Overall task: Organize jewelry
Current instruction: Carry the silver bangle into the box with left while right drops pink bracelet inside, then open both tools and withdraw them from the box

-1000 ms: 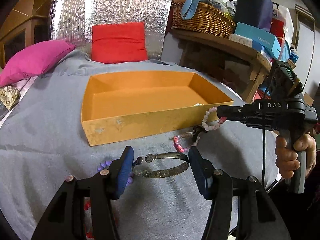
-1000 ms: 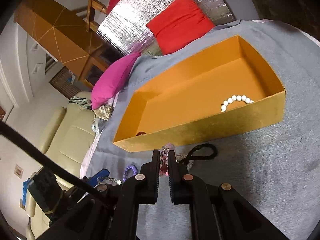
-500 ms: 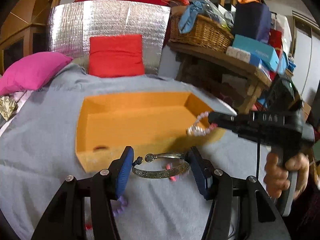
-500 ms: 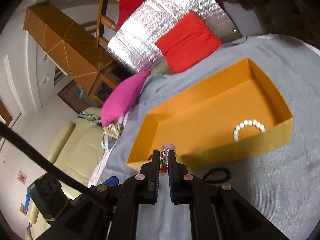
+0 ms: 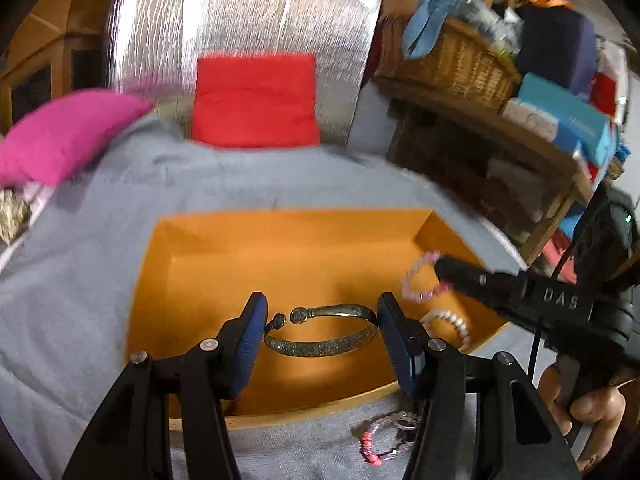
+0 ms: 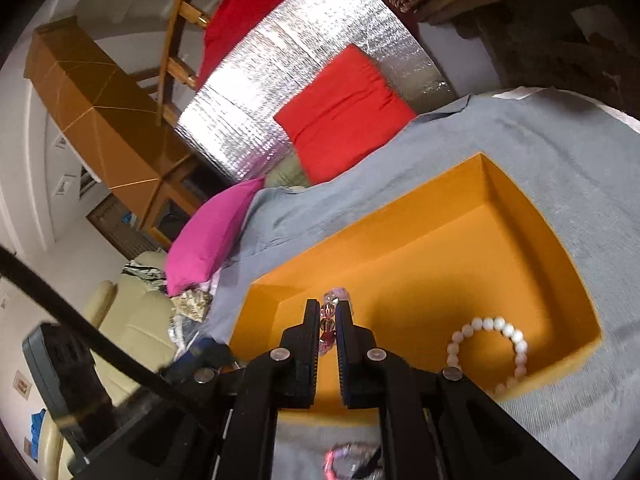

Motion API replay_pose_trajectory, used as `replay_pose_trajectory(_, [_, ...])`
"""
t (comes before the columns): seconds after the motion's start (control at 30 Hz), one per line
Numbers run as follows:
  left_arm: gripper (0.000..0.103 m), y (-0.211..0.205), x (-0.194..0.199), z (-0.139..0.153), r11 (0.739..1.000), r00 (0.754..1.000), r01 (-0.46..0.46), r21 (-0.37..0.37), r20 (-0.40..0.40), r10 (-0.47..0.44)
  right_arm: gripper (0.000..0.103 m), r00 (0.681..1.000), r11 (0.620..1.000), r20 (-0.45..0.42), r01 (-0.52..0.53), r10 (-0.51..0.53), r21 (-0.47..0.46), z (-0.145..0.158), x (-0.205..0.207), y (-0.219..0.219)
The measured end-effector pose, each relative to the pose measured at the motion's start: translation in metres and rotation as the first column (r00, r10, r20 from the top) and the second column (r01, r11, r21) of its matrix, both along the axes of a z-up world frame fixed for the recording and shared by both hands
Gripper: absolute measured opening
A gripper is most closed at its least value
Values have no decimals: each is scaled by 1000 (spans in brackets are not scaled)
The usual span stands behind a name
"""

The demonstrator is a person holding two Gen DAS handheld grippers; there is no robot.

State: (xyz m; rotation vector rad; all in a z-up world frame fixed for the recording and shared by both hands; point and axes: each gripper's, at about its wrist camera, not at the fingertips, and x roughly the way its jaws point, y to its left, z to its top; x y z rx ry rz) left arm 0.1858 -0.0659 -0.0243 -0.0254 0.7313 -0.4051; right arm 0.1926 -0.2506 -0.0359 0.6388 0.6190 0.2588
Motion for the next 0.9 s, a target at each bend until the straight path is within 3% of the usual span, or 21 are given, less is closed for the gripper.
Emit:
replay_pose_trajectory(0.2, [59,-2,26,-15,1000,999,-20,-2,-51,19,9,994,1000,-104,15,-16,-8,-27,35,0])
replay_pose_trajectory(0.43, [59,-8,46,-32,999,993,-50,18,-109,52,9,987,999,-158,30,-34,-32,-41,55,3])
replay_pose_trajectory(0.63, [59,-14,48,-31,996,992,-58,64,-106,64,10,979,997,-189,71,-76,-30,-42,61,0])
replay_pose_trajectory(0.7, [60,-15,44,-28,995,994,-59,85,-86,66,14,980,996,-182,79,-83,-28,-39,59,-3])
replay_pose_trajectory(0.77, [60,-16,39,-23,993,995,-61,100,-69,68,33,980,994,-168,105,-108,-27,-34,54,-7])
replay_pose_trajectory(0.83, [63,-15,33,-17,991,997,-65,116,-43,70,39,982,992,-141,126,-126,-13,-27,47,-14])
replay_pose_trajectory(0.9, [64,-13,24,-10,988,997,-72,139,-2,73,39,985,991,-110,134,-135,-13,-17,38,-19])
